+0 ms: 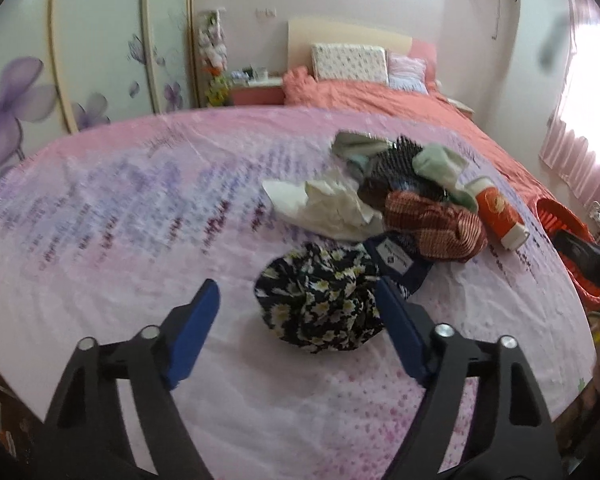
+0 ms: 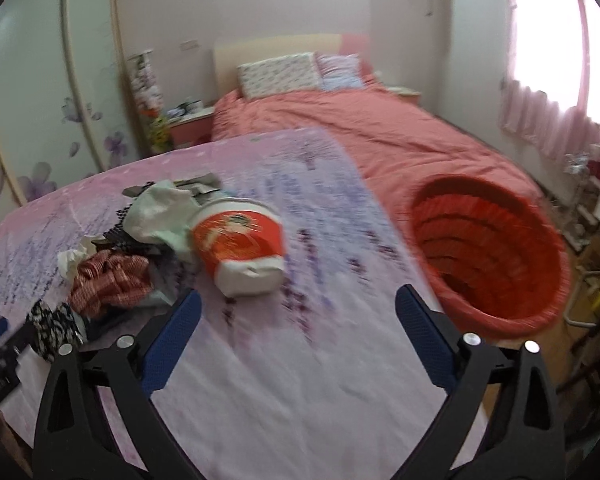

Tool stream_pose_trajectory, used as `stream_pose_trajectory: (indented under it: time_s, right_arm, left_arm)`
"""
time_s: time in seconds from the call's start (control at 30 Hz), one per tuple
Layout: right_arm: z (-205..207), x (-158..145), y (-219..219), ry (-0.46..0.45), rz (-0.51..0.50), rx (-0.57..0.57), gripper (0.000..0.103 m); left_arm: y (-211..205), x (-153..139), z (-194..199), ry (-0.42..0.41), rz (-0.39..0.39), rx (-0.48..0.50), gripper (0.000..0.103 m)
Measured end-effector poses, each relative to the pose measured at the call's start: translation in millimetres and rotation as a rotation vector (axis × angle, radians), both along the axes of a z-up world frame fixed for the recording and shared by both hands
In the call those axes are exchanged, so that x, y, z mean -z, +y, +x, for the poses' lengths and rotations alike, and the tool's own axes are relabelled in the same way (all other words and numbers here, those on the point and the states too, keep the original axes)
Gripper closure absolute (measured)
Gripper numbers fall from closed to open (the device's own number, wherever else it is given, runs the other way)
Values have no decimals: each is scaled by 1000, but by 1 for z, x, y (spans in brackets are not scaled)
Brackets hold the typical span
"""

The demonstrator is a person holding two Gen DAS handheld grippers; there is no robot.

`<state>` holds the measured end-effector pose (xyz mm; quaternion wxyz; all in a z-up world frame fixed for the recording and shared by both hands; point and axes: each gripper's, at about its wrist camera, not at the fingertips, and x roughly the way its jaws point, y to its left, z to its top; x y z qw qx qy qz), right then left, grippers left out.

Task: Collect trash
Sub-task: 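Grasp the floral cloth with the left tool while the right tool grasps the red paper cup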

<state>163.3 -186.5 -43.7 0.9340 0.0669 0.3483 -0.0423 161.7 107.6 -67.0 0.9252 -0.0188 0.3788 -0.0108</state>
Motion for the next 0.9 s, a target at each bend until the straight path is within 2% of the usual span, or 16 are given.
stream_pose_trajectory:
  time_s: [0.13,0.23,0.3,0.33,0.47,0.67,0.83,0.9]
  right_arm:
    - [29,12,9,39,23,-37,9]
    - [44,18,12,67,42,-48,9]
    - [51,22,15,83,69,-56,10]
    - [53,24,16,88,75,-59,12]
    - [64,32,18,120,88,-64,32]
    - [68,34,18,113,86,-55,32]
    - [72,35,18,120,74,-44,31]
    - [73,35,20,121,65,-47,32]
  left_arm:
    - [-1,13,9,47,-29,24,39]
    - [-4,18,16,59,-44,48,53]
    - [-3,20,22,64,-58,62,69]
    - [-2,20,24,66,-66,66,73]
    - [6,17,33,51,-36,64,88]
    - [36,12,57,46,-14,-11,89]
    - [53,16,74,72,-22,-49,81]
    - [56,16,78,79,-30,-49,81]
